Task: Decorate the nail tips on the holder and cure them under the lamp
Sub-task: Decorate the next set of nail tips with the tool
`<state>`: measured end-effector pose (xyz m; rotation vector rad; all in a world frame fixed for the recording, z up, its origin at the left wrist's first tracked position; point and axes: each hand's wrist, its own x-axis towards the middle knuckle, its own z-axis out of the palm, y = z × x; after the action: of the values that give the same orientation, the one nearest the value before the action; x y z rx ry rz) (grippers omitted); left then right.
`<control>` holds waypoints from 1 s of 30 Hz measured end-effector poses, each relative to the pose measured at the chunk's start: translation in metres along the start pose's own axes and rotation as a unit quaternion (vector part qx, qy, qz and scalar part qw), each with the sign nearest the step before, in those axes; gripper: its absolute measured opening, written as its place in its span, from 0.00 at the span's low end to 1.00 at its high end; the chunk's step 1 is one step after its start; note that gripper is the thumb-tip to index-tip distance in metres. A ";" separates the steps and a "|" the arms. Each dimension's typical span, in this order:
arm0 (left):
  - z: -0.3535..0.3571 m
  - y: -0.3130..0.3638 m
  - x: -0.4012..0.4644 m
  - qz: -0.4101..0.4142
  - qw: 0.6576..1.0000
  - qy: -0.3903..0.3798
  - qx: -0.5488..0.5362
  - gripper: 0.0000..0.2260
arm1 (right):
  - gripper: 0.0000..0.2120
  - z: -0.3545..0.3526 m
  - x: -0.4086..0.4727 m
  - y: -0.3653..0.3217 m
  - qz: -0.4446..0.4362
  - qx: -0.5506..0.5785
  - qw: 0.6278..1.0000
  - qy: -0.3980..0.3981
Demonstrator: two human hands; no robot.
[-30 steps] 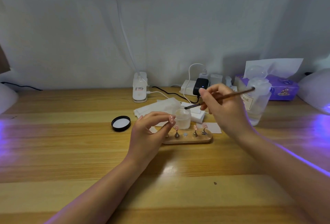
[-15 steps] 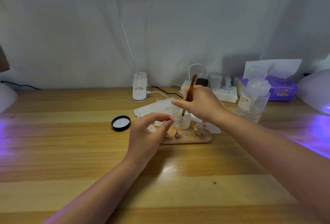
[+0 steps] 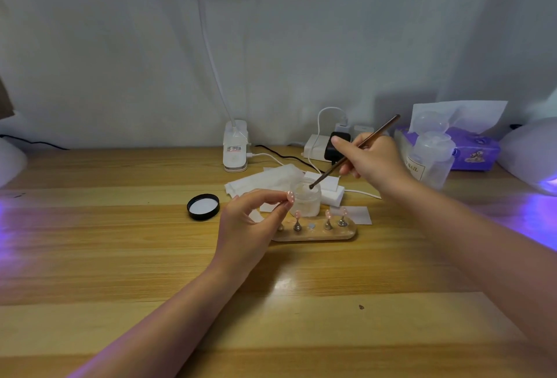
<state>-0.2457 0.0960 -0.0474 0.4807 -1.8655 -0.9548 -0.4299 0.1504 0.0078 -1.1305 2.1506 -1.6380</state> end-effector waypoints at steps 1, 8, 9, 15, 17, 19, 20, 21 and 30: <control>0.000 0.000 0.000 0.000 1.000 -0.001 0.000 0.06 | 0.14 -0.001 -0.001 0.002 0.007 -0.002 1.000 0.000; 0.000 0.001 -0.001 0.000 1.000 -0.001 0.000 0.06 | 0.14 -0.011 -0.005 0.008 0.034 -0.012 0.998 0.055; 0.000 0.001 -0.001 0.000 1.000 0.000 0.000 0.06 | 0.15 -0.013 -0.006 0.008 0.031 -0.009 0.997 0.070; 0.000 -0.003 -0.001 0.003 1.000 0.002 0.018 0.11 | 0.11 -0.002 -0.046 0.011 -0.099 0.133 0.983 0.072; 0.001 -0.003 -0.001 0.006 1.000 -0.005 0.025 0.12 | 0.10 0.007 -0.067 0.021 -0.181 0.105 0.976 0.064; 0.001 -0.004 -0.001 0.008 0.999 -0.011 0.029 0.12 | 0.10 0.013 -0.080 0.028 -0.248 0.033 0.967 0.050; 0.001 -0.004 -0.001 0.006 0.999 -0.013 0.030 0.11 | 0.12 0.015 -0.083 0.031 -0.261 0.003 0.964 0.053; 0.001 -0.005 -0.001 0.004 0.999 -0.013 0.030 0.11 | 0.13 0.016 -0.085 0.032 -0.265 -0.014 0.962 0.061; 0.003 -0.007 -0.001 0.006 0.999 -0.018 0.037 0.14 | 0.24 0.023 -0.088 0.035 -0.314 -0.010 0.947 0.065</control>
<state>-0.2482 0.0933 -0.0536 0.4975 -1.9399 -0.8944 -0.3717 0.1964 -0.0556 -1.9080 1.9959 -1.9756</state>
